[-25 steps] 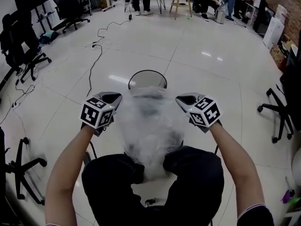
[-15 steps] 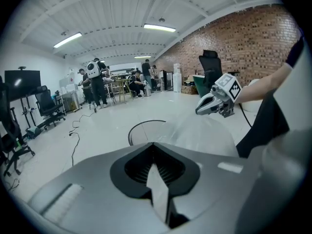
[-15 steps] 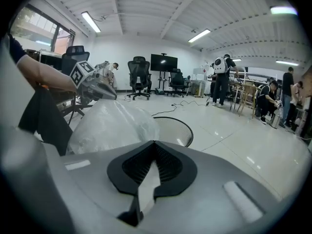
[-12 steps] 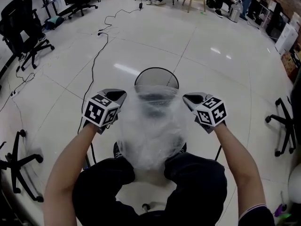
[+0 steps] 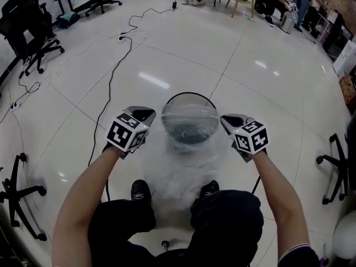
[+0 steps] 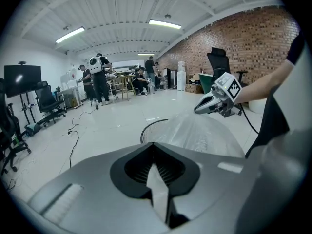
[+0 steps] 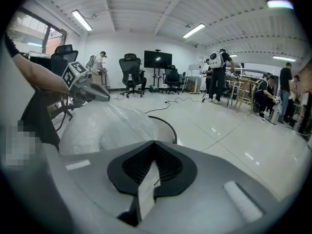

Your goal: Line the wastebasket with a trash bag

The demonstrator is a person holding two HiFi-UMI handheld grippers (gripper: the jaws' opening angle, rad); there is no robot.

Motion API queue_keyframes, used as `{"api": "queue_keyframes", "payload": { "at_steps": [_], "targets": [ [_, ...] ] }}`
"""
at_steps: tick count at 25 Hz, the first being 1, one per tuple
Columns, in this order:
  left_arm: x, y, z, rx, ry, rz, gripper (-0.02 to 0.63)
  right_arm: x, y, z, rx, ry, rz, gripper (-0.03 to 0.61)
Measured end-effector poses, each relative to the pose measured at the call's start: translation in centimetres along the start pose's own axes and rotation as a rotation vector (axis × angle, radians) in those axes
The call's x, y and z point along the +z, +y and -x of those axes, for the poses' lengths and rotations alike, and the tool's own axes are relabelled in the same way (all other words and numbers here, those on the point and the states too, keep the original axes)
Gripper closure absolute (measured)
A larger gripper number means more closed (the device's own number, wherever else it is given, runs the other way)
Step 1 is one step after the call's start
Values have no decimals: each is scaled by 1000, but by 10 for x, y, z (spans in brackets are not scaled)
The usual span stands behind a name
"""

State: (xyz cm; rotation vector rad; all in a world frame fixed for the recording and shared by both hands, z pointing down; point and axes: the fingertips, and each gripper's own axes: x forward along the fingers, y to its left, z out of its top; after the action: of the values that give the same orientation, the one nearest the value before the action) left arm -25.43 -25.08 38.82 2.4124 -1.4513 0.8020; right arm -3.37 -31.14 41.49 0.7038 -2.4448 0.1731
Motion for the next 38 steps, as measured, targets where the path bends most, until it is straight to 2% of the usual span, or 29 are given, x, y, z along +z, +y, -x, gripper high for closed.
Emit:
{"api": "queue_keyframes", "payload": {
  "at_steps": [11,23,29,38],
  "targets": [
    [29,58,-48,20,-48,83,603,34,-57,-47,-8,-12,2,577],
    [41,103,-108,40,-20,113,603,45,-110,-102,8,47,-3,577],
    [33,110,-141,-23,35,79,603,39,-113,-135,100,83,27,577],
    [-11,105,-194,-175,177,75,603,7,-117,-179,232,203,47,577]
  ]
}}
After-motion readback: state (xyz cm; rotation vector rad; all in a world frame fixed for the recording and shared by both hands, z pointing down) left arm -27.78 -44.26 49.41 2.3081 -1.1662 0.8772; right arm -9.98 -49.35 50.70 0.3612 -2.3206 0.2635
